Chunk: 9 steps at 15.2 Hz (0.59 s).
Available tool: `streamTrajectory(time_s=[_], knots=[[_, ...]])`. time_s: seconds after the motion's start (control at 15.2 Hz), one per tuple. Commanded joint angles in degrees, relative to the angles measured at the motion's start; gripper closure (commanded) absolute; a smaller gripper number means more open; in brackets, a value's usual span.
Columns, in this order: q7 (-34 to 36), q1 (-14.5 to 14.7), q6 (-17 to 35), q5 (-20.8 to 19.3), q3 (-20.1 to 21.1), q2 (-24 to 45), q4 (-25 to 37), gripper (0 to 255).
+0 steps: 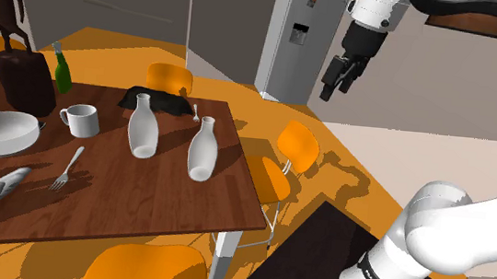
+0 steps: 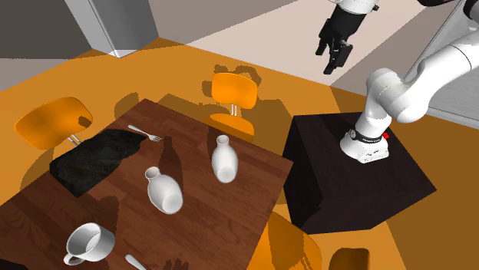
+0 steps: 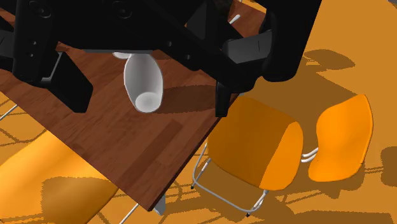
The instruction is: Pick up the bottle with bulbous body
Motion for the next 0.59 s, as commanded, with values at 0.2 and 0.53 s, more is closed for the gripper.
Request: streamTrajectory(time_s=[0.2,0.53], knots=[[0.95,0.04,4.87,0.72,0.35,4.86,-0.2,0],[2.36,0.12,12.39,1.71,0.97,13.85,0.99,0]])
